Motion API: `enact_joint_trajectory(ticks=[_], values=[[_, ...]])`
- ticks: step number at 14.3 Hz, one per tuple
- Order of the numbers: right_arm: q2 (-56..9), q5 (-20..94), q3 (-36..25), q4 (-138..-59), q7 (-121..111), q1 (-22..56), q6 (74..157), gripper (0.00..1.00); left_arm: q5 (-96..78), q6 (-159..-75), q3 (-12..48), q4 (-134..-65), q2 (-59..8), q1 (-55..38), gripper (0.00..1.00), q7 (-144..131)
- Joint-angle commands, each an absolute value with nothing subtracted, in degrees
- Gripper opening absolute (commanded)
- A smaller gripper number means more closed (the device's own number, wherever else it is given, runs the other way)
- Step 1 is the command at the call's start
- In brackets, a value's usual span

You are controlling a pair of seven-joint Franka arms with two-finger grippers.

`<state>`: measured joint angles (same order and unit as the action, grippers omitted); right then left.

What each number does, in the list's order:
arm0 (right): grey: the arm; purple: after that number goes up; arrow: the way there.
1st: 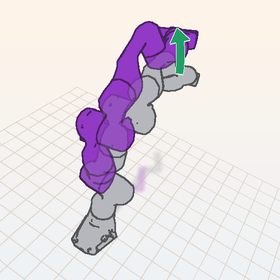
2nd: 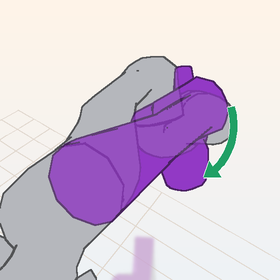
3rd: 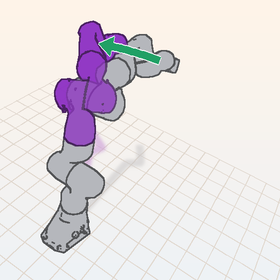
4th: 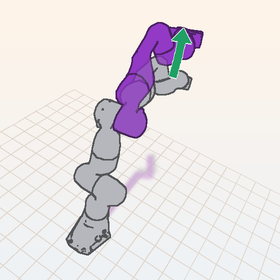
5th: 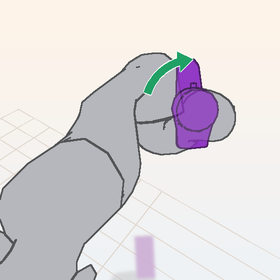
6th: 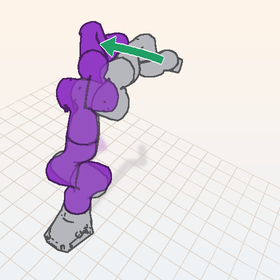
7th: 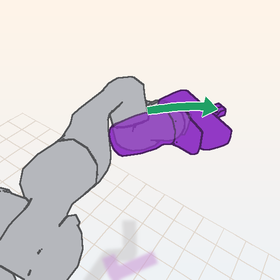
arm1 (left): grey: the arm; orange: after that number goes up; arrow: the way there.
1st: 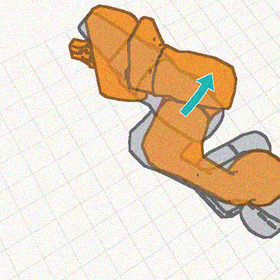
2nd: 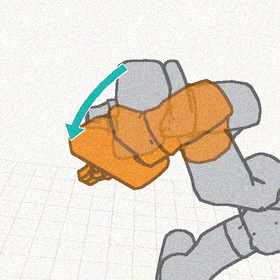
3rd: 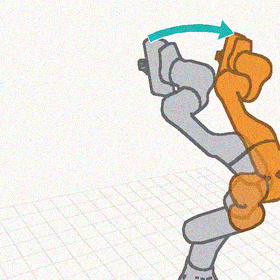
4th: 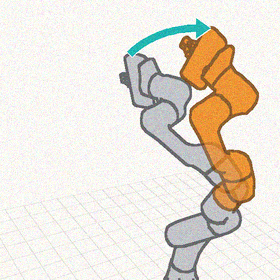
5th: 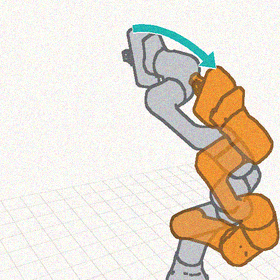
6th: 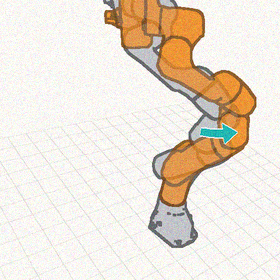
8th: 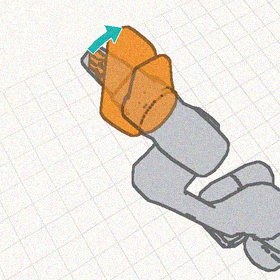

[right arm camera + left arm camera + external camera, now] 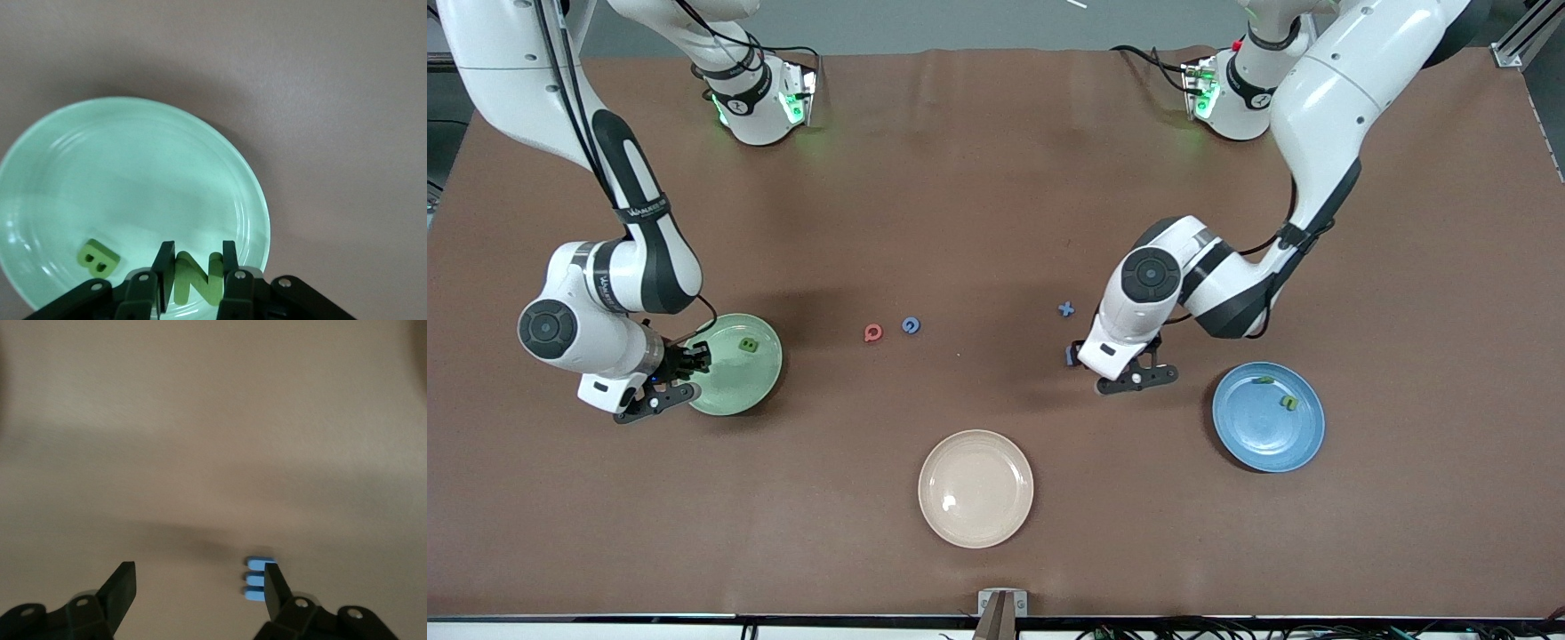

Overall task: Sort upper and lower case letters into plates
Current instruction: 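Drop the N in the green plate while the left gripper grasps the m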

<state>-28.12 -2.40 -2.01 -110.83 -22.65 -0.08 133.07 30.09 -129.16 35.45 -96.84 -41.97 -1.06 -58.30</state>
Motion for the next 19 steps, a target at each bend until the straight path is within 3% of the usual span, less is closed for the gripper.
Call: enact_joint_trajectory(ticks=[1, 2, 4, 5, 6, 13, 14, 16, 17, 19], values=[[-28.47, -2.72, -0.88, -112.59, -23.29, -0.97, 134.65, 0.04, 29.01, -128.41, 35.07, -94.04, -44.74, -3.24, 0.78, -58.01], [-28.74, -2.64, -0.88, -112.76, -23.29, -0.88, 134.65, 0.06, 28.48, -128.5, 35.07, -94.04, -45.17, -3.6, 0.78, -58.96], [-29.09, -2.64, -0.88, -112.85, -23.2, -0.7, 134.56, 0.33, 27.86, -128.76, 35.07, -93.96, -46.23, -3.95, 0.75, -60.9], [-29.18, -2.55, -0.88, -112.85, -23.2, -0.53, 134.47, 0.9, 27.95, -128.85, 34.98, -93.96, -46.67, -4.39, 0.73, -61.0], [-29.09, -2.55, -0.79, -112.76, -23.03, -0.44, 134.12, 1.0, 28.04, -129.11, 34.98, -93.69, -47.1, -4.57, 0.71, -61.0], [-28.04, -0.44, -0.44, -107.84, -8.66, 6.13, 124.1, 1.0, 28.3, -130.08, 34.54, -92.72, -49.04, -5.8, 0.61, -63.81], [-27.78, -0.35, -0.44, -107.84, -4.52, 8.33, 124.28, 1.0, 28.21, -130.08, 34.19, -92.72, -49.04, -5.8, 0.57, -63.81], [-27.77, 2.01, -0.44, -108.02, 3.22, 12.11, 124.54, 1.0, 28.3, -131.21, 34.1, -92.72, -49.48, -5.8, 0.34, -63.9], [-27.69, 3.33, -0.53, -108.19, 5.95, 14.04, 124.89, 1.0, 28.3, -131.48, 34.1, -92.72, -49.48, -5.8, 0.27, -63.9], [-27.69, 3.87, -0.53, -108.89, 12.97, 17.47, 126.9, 1.0, 28.39, -131.48, 34.1, -92.72, -49.48, -5.28, 0.23, -63.81]])
